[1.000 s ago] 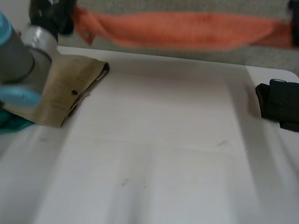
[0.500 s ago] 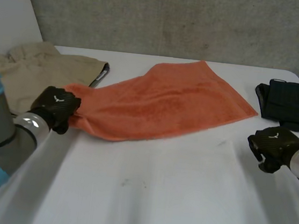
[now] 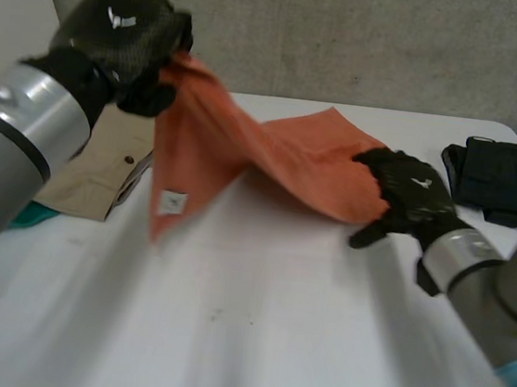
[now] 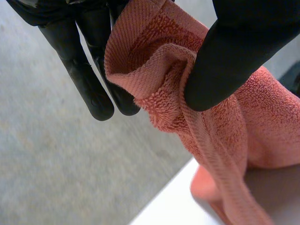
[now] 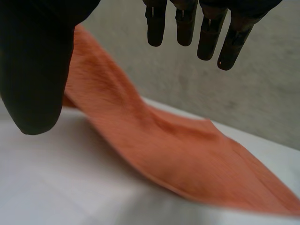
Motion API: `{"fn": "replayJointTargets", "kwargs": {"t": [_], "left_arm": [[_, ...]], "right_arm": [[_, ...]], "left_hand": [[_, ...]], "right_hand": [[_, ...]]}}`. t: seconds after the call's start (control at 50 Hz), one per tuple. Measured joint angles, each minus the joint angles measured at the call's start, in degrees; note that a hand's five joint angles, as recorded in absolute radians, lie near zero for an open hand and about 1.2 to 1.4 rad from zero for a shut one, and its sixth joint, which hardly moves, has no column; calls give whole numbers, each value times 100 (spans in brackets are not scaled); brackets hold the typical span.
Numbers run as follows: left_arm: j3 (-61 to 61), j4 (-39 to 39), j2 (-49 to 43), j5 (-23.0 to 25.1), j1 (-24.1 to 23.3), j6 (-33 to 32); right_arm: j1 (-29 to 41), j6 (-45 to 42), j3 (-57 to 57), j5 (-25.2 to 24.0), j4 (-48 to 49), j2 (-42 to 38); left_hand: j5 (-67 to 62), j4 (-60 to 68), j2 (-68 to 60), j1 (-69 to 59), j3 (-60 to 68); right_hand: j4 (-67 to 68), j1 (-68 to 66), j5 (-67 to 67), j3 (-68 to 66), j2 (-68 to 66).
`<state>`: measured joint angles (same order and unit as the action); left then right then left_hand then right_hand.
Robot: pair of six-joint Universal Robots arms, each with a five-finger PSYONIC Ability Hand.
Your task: Fold the laundry.
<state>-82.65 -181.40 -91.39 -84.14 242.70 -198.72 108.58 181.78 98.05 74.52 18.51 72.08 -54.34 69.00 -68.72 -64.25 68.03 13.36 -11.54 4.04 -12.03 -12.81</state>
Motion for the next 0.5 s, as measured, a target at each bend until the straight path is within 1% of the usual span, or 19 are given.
{"fn": "replayJointTargets", "kwargs": {"t": [0.04,0.06,0.08,0.12,0.16,0.2,0.3,0.32,0.34,0.36,0.4,0.42,0.44,0.46,0.48,0.5], "left_arm": [[205,94,89,-7,-99,36],[205,94,89,-7,-99,36],[355,145,149,-14,-165,56],[437,167,185,-20,-200,63],[531,183,256,-26,-237,68],[579,186,341,-31,-253,69],[612,179,580,-33,-247,70],[614,176,663,-33,-238,69],[617,173,711,-33,-232,68],[620,171,792,-33,-220,67],[621,171,857,-33,-211,66],[627,171,947,-33,-200,65],[631,172,1012,-33,-191,64],[635,173,1067,-33,-182,63],[636,174,1085,-33,-178,63],[641,176,1141,-31,-166,62]], "right_arm": [[357,241,-156,177,205,-201],[357,241,-156,177,205,-201],[681,374,-389,374,356,-505],[855,420,-560,506,421,-722],[1079,448,-936,773,487,-1162],[1189,427,-1303,1016,498,-1559],[1243,310,-1963,1345,449,-2234],[1202,217,-2201,1410,406,-2471],[1175,177,-2278,1420,390,-2549],[1080,60,-2461,1438,338,-2734],[995,-23,-2565,1427,297,-2838],[818,-180,-2711,1376,209,-2997],[679,-293,-2801,1293,125,-3094],[547,-389,-2870,1187,32,-3180],[500,-422,-2892,1142,-6,-3209],[353,-523,-2959,964,-141,-3301]], "left_hand": [[0,0,0,0,0],[0,0,0,0,0],[0,0,0,0,0],[0,0,0,0,0],[0,0,0,0,0],[0,0,0,0,0],[0,0,0,0,0],[0,0,0,0,0],[0,0,0,0,0],[0,0,0,0,0],[0,0,0,0,0],[0,0,0,0,0],[0,0,0,0,0],[0,0,0,0,0],[0,0,0,0,0],[0,0,0,0,0]], "right_hand": [[0,0,0,0,0],[0,0,0,0,0],[0,0,0,0,0],[0,0,0,0,0],[0,0,0,0,0],[0,0,0,0,0],[6,-5,5,-7,-5],[602,-554,576,-689,-639],[710,-647,673,-863,-804],[1340,-1181,1253,-1470,-1429],[1588,-1401,1476,-1722,-1631],[2276,-1978,2131,-2416,-2391],[2693,-2337,2528,-2832,-2819],[3013,-2606,2841,-3150,-3134],[3013,-2606,2841,-3150,-3134],[3334,-2861,3149,-3490,-3425]]}}
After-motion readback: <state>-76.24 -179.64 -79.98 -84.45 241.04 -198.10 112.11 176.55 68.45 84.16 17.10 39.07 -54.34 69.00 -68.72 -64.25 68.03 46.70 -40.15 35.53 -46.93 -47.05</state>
